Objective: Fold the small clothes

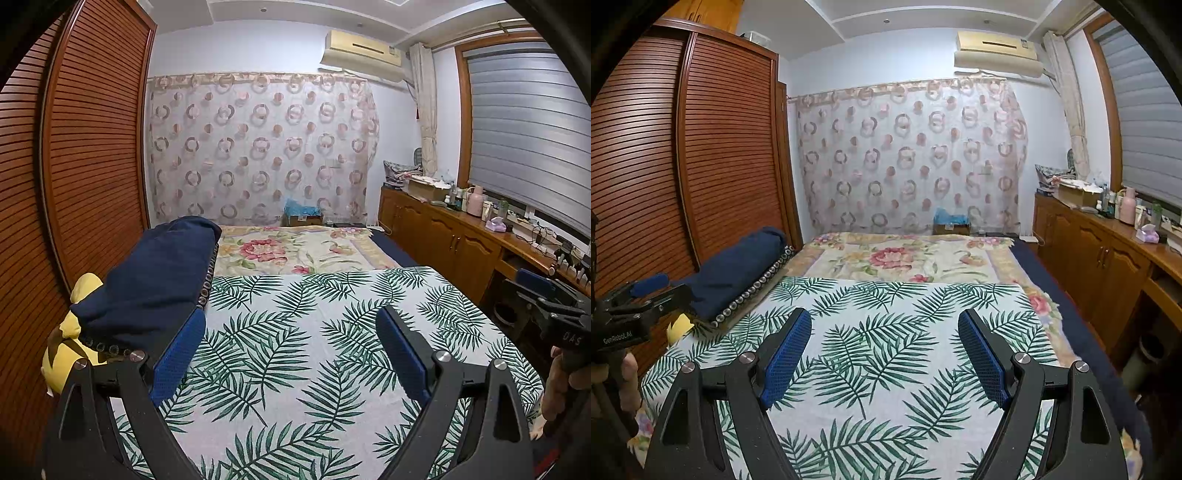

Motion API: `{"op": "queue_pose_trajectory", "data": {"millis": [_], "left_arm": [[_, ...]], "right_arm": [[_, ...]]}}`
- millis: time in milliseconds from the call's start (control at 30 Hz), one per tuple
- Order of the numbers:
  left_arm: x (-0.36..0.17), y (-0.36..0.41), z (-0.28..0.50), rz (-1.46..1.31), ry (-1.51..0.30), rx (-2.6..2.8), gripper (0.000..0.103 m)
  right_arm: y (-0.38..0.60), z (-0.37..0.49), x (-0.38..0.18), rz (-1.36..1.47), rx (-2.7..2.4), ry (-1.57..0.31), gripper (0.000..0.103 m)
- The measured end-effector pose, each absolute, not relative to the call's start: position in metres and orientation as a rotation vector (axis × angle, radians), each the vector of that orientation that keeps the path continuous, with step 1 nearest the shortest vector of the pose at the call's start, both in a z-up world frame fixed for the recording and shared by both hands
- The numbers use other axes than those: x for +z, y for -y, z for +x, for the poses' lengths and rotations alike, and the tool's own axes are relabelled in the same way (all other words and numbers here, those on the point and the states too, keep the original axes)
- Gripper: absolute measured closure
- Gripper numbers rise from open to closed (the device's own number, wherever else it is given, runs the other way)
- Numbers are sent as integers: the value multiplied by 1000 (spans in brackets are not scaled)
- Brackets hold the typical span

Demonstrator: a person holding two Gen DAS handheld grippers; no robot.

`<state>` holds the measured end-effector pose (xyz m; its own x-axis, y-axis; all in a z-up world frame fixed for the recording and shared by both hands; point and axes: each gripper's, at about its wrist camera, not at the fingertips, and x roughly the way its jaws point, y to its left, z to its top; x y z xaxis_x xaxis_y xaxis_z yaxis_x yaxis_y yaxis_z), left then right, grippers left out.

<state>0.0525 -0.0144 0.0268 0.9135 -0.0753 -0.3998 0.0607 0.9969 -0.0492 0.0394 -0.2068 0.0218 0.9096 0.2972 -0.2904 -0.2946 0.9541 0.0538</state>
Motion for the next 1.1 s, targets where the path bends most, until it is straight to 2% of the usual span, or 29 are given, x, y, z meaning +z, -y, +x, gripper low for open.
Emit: {"op": "queue_pose_trajectory", "data": {"millis": [1100], "left_arm": [[27, 13, 51, -38, -413, -71, 9]], "right_arm": [[216, 41, 23, 8, 314, -305, 20]]}}
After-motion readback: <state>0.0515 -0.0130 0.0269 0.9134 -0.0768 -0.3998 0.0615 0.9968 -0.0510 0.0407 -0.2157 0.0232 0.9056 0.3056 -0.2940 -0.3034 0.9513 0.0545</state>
